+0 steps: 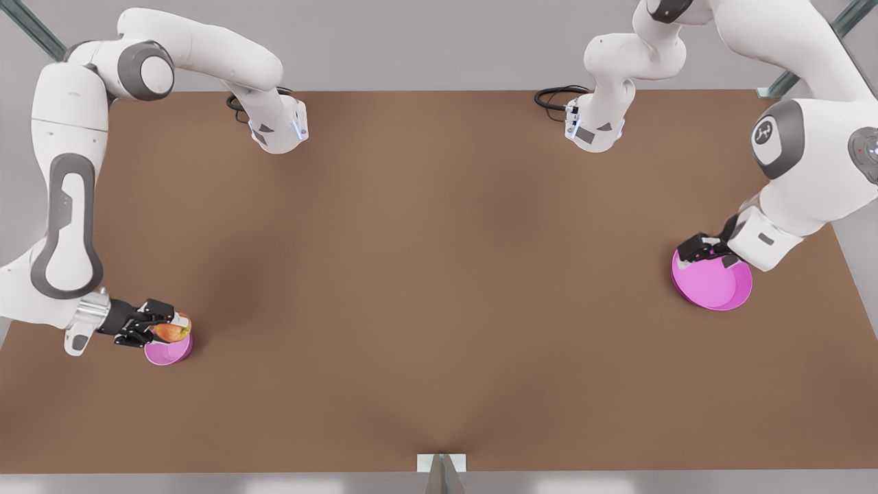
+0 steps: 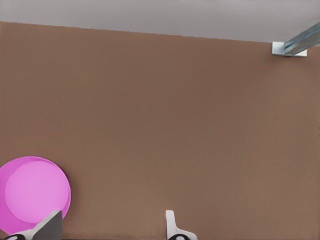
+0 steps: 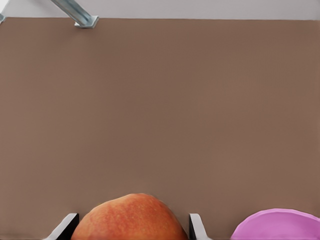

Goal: Use the left arm to pick up the apple from the plate, transfer it to the gripper of the right arm, and then use the right arm to place it into the bowl

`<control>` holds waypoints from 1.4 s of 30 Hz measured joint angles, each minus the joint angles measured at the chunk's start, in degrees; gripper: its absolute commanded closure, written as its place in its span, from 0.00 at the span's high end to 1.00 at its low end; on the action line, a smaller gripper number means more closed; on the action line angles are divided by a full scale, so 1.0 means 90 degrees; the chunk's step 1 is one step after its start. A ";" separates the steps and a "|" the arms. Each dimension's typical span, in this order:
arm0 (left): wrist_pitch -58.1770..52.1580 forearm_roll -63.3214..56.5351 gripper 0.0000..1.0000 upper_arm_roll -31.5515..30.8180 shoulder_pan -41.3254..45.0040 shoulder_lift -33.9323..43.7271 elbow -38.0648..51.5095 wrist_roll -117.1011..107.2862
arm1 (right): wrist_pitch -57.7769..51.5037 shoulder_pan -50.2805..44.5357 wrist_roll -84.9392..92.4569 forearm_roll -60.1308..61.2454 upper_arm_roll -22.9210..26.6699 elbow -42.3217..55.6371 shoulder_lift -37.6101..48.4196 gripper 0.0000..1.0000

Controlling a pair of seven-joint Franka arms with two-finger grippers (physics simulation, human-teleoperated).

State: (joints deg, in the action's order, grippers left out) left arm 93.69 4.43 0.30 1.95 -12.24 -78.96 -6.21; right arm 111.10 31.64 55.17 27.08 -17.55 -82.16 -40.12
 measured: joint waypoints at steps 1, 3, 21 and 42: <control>0.0011 0.0010 1.00 0.0002 0.0002 -0.0002 0.0001 -0.0241 | 0.0042 0.0000 0.0014 -0.0032 0.0005 0.0002 -0.0040 0.65; 0.0011 0.0021 1.00 0.0011 -0.0035 -0.0004 0.0001 -0.0674 | 0.0164 -0.0003 0.0044 -0.0125 0.0058 0.0025 -0.0120 0.65; 0.0202 -0.0103 1.00 -0.0012 0.0035 -0.0206 0.0001 -0.1807 | 0.0993 0.0007 0.0554 -0.0603 0.0612 0.0110 -0.0496 1.00; 0.0565 -0.0414 1.00 -0.0026 0.0320 -0.0366 0.0002 -0.0507 | -0.1371 -0.4334 -0.2589 -0.3370 0.1849 -0.0400 0.3490 1.00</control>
State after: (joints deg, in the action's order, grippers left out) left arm 98.77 0.70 0.06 4.83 -15.54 -78.95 -10.78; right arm 98.75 -7.37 31.87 -3.25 -0.91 -85.76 -8.71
